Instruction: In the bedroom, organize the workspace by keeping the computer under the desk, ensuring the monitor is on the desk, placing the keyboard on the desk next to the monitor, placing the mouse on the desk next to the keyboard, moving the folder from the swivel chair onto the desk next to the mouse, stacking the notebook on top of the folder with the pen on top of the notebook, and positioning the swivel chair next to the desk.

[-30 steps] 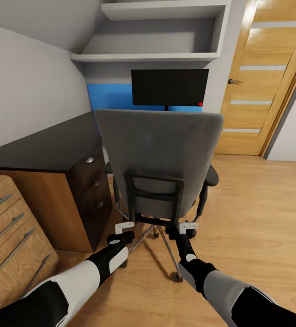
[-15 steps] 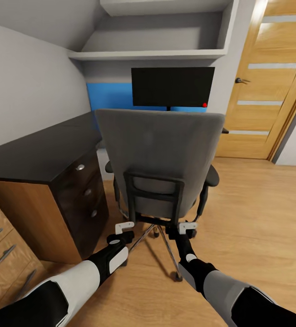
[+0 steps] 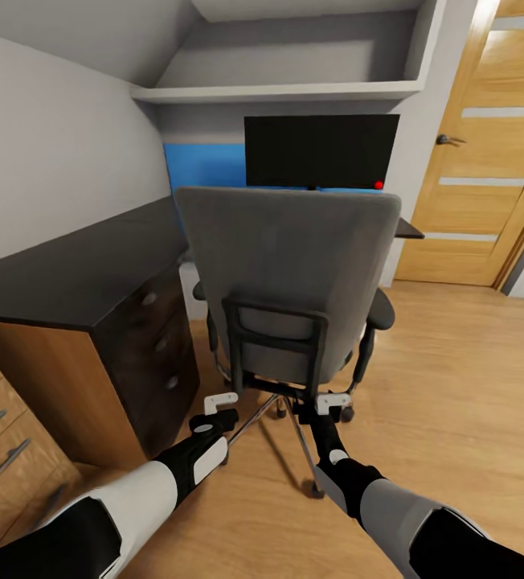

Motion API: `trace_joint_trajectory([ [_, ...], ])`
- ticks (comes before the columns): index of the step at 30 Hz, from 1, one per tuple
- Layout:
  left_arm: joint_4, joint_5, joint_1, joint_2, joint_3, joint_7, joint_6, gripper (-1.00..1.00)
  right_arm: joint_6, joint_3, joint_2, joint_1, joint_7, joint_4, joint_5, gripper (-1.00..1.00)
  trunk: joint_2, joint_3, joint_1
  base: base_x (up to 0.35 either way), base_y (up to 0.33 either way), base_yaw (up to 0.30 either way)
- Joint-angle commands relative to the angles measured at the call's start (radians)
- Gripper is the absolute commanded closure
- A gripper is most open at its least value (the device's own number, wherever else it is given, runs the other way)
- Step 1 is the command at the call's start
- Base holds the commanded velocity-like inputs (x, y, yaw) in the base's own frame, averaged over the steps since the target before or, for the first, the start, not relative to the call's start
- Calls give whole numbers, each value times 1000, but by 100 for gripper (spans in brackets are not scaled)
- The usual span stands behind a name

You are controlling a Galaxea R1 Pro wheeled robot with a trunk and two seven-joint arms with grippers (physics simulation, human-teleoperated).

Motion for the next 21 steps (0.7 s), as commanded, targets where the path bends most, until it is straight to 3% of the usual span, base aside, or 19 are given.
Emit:
trace_joint_trajectory([
  [1, 0, 10, -1, 0, -9, 5, -4, -100, -1, 9, 0, -1, -8, 0, -2, -100, 0, -1, 0, 200, 0, 2],
  [21, 0, 10, -1, 0, -9, 3, -4, -100, -1, 9, 0, -1, -8, 0, -2, -100, 0, -1, 0, 219, 0, 0],
])
